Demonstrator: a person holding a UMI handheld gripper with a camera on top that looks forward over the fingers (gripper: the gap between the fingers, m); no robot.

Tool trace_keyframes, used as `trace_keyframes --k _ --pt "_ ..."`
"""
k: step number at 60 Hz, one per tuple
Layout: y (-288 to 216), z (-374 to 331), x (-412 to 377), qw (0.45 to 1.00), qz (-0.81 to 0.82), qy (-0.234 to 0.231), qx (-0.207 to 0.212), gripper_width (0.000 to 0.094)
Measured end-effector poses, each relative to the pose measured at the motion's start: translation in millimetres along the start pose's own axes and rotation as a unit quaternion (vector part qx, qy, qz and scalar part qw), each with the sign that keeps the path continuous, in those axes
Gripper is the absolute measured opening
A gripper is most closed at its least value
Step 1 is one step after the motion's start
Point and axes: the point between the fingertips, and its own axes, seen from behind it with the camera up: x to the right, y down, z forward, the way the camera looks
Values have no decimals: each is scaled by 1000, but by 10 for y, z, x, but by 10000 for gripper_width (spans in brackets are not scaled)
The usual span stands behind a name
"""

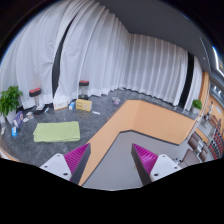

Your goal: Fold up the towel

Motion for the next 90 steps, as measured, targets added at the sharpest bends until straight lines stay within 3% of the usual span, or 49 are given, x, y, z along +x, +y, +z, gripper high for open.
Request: trace_keyframes --k 15,27,40,56,68,82,86,90 --pt "297 -151 238 1000 14 -8 2 853" --pt "794 -195 -156 999 10 -43 -29 848" --pt "1334 -94 -1668 985 -15 -152 -76 846" --pt "1067 583 -4048 966 -29 -251 -50 850" --pt "795 1707 -5268 968 -36 -242 -62 850" --pt "738 2741 -5842 973 -68 -202 -85 836" --pt "797 2922 -5864 974 -78 -192 -93 782" --pt "786 3048 -5834 975 -108 -176 -80 630"
